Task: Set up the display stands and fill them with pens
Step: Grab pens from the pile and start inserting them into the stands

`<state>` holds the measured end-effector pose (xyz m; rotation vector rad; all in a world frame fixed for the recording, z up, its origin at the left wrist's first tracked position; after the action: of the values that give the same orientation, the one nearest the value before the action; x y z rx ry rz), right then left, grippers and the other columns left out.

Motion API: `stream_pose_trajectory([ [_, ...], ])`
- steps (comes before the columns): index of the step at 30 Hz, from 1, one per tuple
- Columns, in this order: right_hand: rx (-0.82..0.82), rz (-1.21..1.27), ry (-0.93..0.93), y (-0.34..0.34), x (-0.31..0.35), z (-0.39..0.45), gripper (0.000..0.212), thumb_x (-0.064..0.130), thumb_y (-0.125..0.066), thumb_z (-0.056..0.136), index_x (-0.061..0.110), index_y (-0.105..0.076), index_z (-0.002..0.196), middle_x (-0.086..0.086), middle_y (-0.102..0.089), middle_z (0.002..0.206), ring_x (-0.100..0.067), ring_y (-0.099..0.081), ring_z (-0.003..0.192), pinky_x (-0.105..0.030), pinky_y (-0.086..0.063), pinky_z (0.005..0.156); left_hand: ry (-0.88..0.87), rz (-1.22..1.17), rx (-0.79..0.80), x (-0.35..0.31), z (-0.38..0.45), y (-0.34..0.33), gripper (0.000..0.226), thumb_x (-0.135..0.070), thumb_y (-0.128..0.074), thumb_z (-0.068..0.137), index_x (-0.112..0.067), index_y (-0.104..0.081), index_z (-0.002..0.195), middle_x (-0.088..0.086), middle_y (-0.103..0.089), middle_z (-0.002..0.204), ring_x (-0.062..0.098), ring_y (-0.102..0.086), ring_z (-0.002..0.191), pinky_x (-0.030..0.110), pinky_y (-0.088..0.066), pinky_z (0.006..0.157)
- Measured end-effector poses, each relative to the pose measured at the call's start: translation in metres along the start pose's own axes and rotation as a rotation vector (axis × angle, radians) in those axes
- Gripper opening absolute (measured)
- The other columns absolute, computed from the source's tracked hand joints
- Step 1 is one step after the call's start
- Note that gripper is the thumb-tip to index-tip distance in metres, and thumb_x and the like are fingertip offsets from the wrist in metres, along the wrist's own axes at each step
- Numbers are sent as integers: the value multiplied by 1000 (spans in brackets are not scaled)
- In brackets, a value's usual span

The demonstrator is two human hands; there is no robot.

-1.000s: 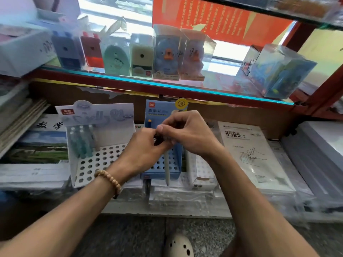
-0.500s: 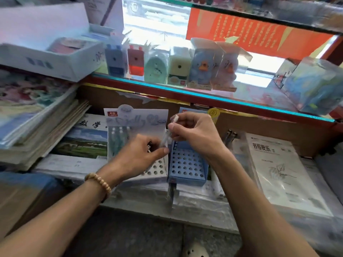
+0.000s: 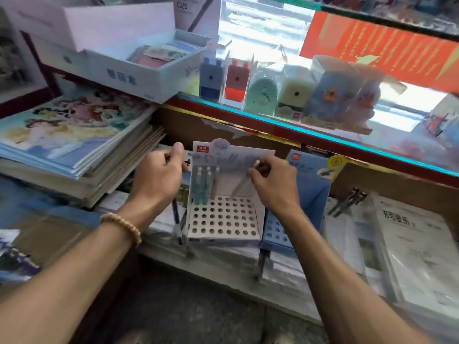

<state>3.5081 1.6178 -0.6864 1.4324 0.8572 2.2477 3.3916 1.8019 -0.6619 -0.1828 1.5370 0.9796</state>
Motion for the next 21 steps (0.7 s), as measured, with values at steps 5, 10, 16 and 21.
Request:
stream_pose_trajectory([
  [5,6,-27,15,-14,4,4,10,16,-68,93,17,-69,102,14,-58,89,-2,-57,81,-13,-48,69,-37,24,21,5,4,9,60,-44,-37,104,5,-62,80,-6,-42,48,7,-38,42,26,-29,45],
  [10,36,-70,50,-23,10,6,8,15,-67,93,15,-70,100,10,-60,92,-8,-60,86,-28,-57,79,-80,44,133,8,6,13,56,-47,-40,102,-6,-63,73,-11,-44,44,10,-44,45,28,-34,50],
  [16,36,-111,27,-27,8,9,8,16,-68,92,14,-71,99,3,-66,96,-9,-62,86,-27,-56,78,-30,-52,224,16,10,15,50,-49,-42,100,-9,-59,76,3,-56,52,11,-57,42,26,-46,45],
  [21,56,-32,-92,-39,2,2,13,16,-73,89,11,-74,100,0,-72,95,-11,-67,86,-32,-58,84,17,-172,292,17,10,13,46,-46,-48,99,-8,-60,77,6,-60,54,19,-62,50,35,-56,55],
])
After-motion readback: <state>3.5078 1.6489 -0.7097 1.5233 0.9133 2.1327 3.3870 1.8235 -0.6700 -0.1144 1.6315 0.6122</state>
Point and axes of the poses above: each hand's wrist, its own z-axis towards the middle knuckle, its own y-axis out of the back of the hand, x = y × z, the point moved 3 cm from there along z, towards the middle knuckle
